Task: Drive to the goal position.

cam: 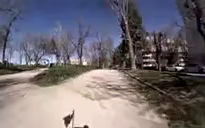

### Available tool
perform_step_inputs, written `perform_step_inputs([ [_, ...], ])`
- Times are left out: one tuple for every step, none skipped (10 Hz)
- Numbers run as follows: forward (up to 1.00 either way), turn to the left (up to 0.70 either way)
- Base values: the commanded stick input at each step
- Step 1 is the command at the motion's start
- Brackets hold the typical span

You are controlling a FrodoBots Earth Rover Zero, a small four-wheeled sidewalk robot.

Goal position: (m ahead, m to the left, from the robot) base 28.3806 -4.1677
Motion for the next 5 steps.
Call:
perform_step_inputs([
  [0.98, 0.00],
  [0.98, 0.00],
  [0.98, 0.00],
  [0.98, 0.00],
  [0.99, 0.00],
])
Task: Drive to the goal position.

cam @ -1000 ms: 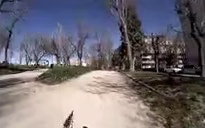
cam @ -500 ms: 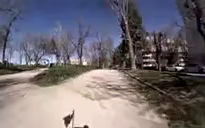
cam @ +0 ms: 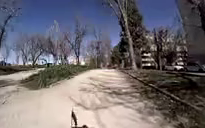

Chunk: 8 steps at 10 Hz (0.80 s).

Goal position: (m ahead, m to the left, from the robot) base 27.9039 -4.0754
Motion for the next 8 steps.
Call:
perform_step_inputs([
  [1.00, 0.00],
  [1.00, 0.00],
  [1.00, 0.00],
  [1.00, 0.00],
  [1.00, 0.00],
  [1.00, 0.00],
  [1.00, 0.00],
  [1.00, 0.00],
])
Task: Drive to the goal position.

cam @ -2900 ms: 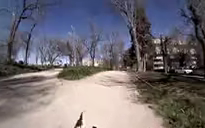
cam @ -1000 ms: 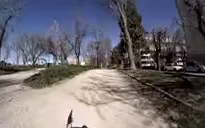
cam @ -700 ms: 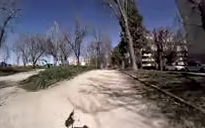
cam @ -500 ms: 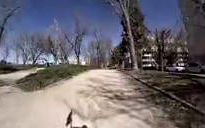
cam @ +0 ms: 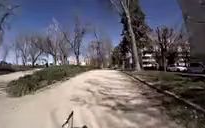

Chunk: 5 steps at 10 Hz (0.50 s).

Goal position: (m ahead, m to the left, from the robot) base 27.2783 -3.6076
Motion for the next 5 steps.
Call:
perform_step_inputs([
  [1.00, 0.00],
  [1.00, 0.00],
  [1.00, 0.00],
  [1.00, 0.00],
  [1.00, 0.00],
])
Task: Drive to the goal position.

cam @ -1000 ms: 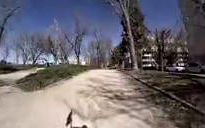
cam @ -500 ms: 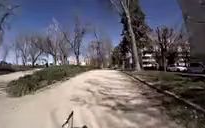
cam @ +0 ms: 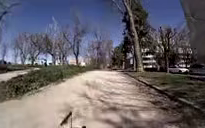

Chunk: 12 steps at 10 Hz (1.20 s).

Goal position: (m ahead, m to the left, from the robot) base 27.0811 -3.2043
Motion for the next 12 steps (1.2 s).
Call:
perform_step_inputs([
  [1.00, 0.00],
  [0.98, 0.00],
  [0.97, 0.00],
  [0.96, 0.00],
  [0.97, 0.00],
  [0.96, 0.00],
  [0.96, 0.00],
  [0.96, 0.00],
  [0.95, 0.00],
  [0.94, 0.00],
  [0.92, 0.00],
  [0.92, 0.00],
])
